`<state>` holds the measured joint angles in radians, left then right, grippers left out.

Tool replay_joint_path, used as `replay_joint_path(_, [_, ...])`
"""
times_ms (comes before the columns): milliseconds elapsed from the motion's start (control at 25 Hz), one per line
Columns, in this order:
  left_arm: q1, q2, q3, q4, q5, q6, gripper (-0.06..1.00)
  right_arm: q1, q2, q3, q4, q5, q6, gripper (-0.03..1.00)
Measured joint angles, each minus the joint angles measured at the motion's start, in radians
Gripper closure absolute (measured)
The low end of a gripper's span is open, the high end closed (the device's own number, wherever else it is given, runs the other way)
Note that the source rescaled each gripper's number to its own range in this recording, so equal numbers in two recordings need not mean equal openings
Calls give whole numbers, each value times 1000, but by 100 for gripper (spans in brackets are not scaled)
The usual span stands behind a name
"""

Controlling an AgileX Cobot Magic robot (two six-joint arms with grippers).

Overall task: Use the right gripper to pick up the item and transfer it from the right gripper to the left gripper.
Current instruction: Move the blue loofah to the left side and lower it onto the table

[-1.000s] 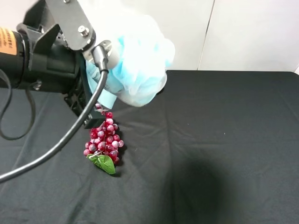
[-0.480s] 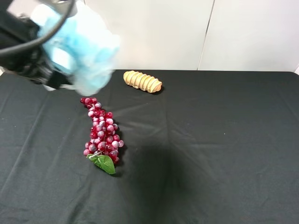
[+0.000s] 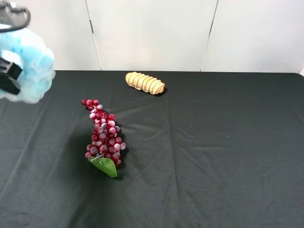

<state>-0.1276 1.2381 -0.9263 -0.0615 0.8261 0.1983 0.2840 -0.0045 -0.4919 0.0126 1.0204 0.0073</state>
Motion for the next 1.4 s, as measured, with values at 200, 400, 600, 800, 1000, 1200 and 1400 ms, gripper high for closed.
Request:
replay_joint_path(200, [30, 130, 0, 4, 48, -6, 94, 0, 0, 0, 0, 0, 0, -3])
replay_joint_path(400, [30, 264, 0, 17, 85, -7, 94, 0, 0, 0, 0, 0, 0, -3])
replay_joint_path(600, [30, 385, 0, 45, 98, -10, 94, 0, 0, 0, 0, 0, 0, -3])
replay_joint_path(800, [30, 449, 0, 46, 98, -10, 94, 0, 0, 0, 0, 0, 0, -3])
replay_joint_path(1000, [30, 449, 0, 46, 98, -10, 83, 0, 0, 0, 0, -1, 0, -3])
replay_joint_path(1200, [30, 449, 0, 46, 98, -59, 13, 0, 0, 0, 0, -1, 0, -3])
replay_joint_path(1400, [30, 449, -10, 46, 128, -73, -4, 0, 0, 0, 0, -1, 0, -3])
